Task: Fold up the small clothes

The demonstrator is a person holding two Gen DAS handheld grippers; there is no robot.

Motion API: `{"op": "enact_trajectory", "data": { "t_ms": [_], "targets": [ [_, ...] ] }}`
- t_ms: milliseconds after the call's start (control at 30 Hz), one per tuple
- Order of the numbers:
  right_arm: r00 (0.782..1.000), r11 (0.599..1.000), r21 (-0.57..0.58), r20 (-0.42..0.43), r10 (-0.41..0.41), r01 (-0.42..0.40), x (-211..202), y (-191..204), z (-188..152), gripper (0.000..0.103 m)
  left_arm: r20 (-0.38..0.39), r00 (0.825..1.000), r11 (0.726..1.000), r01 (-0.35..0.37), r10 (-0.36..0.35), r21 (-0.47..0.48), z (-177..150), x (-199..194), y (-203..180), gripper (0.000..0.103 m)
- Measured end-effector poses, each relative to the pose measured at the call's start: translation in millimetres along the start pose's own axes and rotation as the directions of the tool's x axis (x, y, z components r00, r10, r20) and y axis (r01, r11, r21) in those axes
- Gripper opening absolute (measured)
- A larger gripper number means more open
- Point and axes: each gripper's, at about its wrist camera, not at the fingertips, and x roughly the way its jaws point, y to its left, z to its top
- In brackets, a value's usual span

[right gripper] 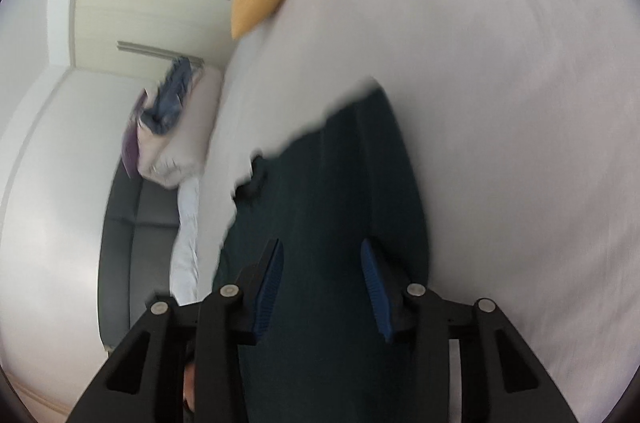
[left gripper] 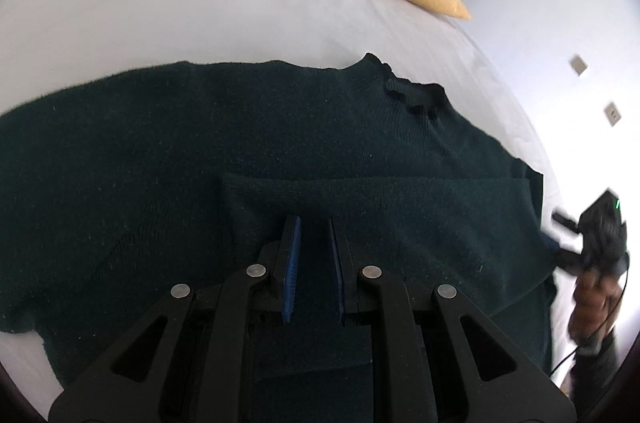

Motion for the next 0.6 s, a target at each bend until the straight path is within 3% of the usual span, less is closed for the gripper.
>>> {"op": "enact_trajectory", "data": {
  "t_ms": [100,233,333,400,500,600],
  "targets": [
    [0.999,1.0,-0.013,-0.054,0.001,-0.002,-7,6,-23,0.045,0.006,0.999,0.998,0.046,-0.046,-0.039,0,0,13,0.013],
    [0.998,0.999,-0.034,-0.061,0.001,-0.003,-15,4,-44,0.057,0.021,0.999,0.998,0.049,-0.048,-0.037,-3,2,10,0.013],
    [0.999,0.999,-0.033,-0.054,0.001,-0.003,-11,-6,-43,0.048,0.019,0.997,0.996,0.069,-0.068,-0.062,-4,-3,13,0.014],
    [1.0,1.0,0.014,-0.014,0.001,-0.001,-21,-7,-39,0.049,0.026,0.997,0.994,0.071,-0.069,-0.085,-6,-19,24,0.014],
    [0.997,0.999,-0.035,0.07,-0.028,0.03,-31,-1,-36,0.064,0.096,0.995,0.991,0.05,-0.038,-0.127,-13,-55,41,0.014],
    [0.989,0.987,-0.08,0.049,-0.138,0.141,-22,5,-38,0.054,0.203,0.979,0.967,0.085,-0.036,-0.239,-29,-107,82,0.017]
  ]
}}
